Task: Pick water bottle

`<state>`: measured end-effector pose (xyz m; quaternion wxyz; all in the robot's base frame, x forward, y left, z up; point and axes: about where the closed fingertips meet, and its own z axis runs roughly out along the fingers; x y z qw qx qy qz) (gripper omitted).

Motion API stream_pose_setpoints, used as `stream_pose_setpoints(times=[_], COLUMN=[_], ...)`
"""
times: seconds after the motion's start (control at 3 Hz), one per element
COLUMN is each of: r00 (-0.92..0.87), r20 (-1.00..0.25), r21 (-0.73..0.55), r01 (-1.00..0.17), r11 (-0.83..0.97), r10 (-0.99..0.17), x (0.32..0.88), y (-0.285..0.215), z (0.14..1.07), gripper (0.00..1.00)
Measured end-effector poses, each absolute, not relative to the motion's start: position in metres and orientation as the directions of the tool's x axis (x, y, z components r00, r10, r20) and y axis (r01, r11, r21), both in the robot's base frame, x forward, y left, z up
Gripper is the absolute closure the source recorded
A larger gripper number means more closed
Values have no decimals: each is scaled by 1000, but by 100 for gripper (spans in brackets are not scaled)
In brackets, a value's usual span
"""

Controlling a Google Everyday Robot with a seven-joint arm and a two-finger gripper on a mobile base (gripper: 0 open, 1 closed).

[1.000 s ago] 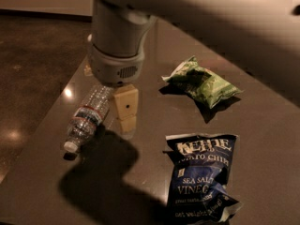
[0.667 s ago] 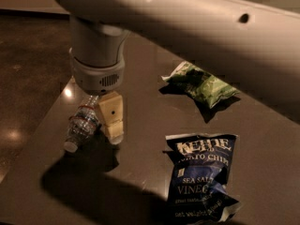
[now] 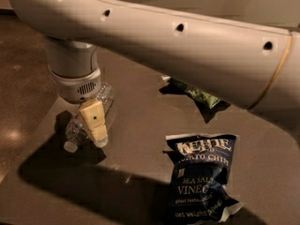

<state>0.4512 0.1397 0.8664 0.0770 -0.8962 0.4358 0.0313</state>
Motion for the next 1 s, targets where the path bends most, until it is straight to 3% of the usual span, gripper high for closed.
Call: stream_pose_setpoints(times=[0.33, 1.0], r00=[618, 638], r20=[-102, -85], r21=[-84, -90], r01=[-786, -770], r11=[-613, -632], r10=[-779, -765], x=[459, 462], y=[140, 131], z=[856, 865], gripper=[15, 62])
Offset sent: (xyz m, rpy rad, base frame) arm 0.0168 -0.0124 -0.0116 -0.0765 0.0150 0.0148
